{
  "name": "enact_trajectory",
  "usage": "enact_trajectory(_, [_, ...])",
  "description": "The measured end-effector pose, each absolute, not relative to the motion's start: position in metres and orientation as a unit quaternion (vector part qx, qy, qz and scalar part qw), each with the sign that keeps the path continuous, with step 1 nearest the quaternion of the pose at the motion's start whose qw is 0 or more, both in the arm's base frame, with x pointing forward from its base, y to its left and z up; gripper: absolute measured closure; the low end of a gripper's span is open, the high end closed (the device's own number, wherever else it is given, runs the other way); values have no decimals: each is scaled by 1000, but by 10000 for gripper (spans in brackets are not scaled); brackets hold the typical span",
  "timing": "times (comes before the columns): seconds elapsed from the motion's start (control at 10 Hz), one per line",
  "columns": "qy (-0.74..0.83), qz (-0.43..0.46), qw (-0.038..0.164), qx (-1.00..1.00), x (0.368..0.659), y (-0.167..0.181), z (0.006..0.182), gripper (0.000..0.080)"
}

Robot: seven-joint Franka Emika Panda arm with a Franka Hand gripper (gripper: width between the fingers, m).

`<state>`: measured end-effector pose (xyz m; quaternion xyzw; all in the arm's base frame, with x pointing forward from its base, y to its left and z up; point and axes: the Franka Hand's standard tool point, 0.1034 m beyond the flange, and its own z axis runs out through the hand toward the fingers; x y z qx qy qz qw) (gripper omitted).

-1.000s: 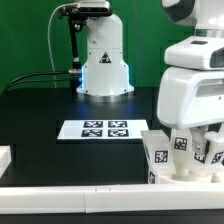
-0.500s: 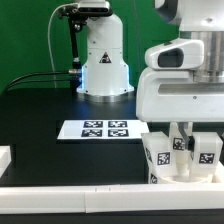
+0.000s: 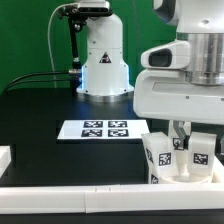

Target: Assemble stool

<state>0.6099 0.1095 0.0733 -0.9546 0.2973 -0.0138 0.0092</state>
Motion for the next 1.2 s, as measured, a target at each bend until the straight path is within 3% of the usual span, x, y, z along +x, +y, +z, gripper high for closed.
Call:
enact_trajectory(0.2, [435,-10,15,-900,606,108,72,465])
enact_trajectory(0.6, [524,-5,13,-852,605,106,70,465])
enact_trajectory(1.0, [740,18,30,-672,600,106,69,465])
enact_trajectory(1.2, [762,18,29,-647,600,106,69,465])
